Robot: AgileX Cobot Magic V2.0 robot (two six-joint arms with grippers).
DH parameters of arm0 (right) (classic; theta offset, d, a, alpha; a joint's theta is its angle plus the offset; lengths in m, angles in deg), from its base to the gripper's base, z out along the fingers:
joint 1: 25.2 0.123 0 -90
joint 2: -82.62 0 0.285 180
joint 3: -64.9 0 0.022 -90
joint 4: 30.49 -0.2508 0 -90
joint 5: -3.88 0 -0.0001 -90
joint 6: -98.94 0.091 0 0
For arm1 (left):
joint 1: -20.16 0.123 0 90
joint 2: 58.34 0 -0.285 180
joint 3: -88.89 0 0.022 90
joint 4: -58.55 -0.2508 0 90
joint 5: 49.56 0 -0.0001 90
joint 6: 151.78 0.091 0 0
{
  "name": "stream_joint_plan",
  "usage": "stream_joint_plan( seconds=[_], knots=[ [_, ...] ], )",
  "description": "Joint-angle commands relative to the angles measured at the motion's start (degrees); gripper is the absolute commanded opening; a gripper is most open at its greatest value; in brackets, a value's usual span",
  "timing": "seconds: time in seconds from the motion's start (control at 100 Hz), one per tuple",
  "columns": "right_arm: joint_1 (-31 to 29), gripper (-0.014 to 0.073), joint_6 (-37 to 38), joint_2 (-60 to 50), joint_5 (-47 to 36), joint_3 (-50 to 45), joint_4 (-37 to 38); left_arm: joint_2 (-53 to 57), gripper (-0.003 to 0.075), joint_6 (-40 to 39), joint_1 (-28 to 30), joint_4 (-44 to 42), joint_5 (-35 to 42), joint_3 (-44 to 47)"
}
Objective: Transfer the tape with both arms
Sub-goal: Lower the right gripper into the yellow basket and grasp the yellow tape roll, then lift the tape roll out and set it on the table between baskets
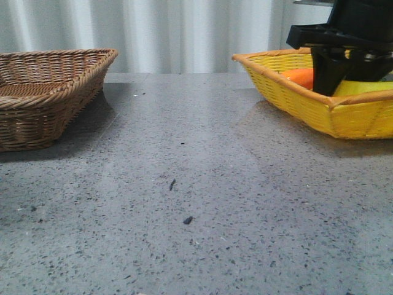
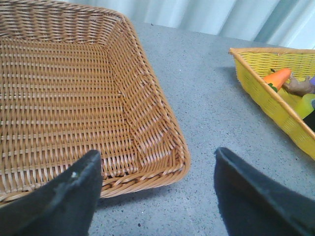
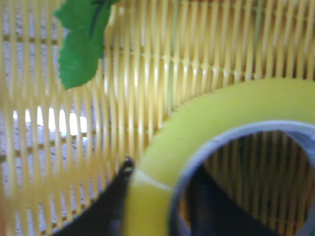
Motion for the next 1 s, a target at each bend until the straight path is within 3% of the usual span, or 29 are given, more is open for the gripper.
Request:
stream_joint_plan(
  seconds=[0.0, 0.23, 0.47, 0.68, 0.89, 0.99],
  knots=[
    [0.0, -0.0065, -0.5, -2.9, -1.7, 2.6, 0.3, -0.3, 0.0438, 0.0, -0.6, 0.9, 3.1, -2.0],
    [3.4, -0.0050, -0.5, -9.2, -1.7, 13.7, 0.2, -0.3, 0.0438, 0.0, -0.6, 0.9, 2.8, -2.0],
    [15.4, -0.0050, -0.5, -8.8, -5.7, 31.1, -0.2, -0.3, 0.0438, 0.0, -0.6, 0.9, 2.8, -2.0],
    [23.4, -0.0050, -0.5, -1.4, -7.1, 32.2, -0.2, -0.3, 0.0438, 0.0, -0.6, 0.9, 2.8, -2.0],
    [24.1, -0.0047, -0.4, 10.0, -3.2, 32.2, 0.7, -0.3, 0.0438, 0.0, -0.6, 0.9, 1.8, -2.0],
    [24.1, 0.0036, 1.9, 13.2, -2.1, 32.2, 1.6, -0.3, 0.0438, 0.0, -0.6, 0.9, 0.1, -2.0]
  ],
)
